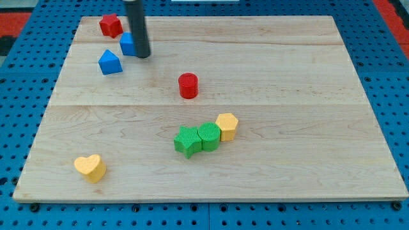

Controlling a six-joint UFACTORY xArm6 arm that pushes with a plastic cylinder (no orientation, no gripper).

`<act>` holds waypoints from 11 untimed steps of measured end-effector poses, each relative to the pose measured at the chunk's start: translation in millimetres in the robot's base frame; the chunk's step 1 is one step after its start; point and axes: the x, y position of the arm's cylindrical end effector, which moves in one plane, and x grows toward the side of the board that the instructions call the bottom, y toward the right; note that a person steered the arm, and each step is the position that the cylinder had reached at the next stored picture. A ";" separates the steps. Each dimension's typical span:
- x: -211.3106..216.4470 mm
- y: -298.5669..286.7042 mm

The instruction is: Push the green circle along with green star closer to the yellow heart

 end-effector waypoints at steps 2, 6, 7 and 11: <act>-6.2 9.5; 33.9 -65.8; 7.8 -54.4; 101.8 151.8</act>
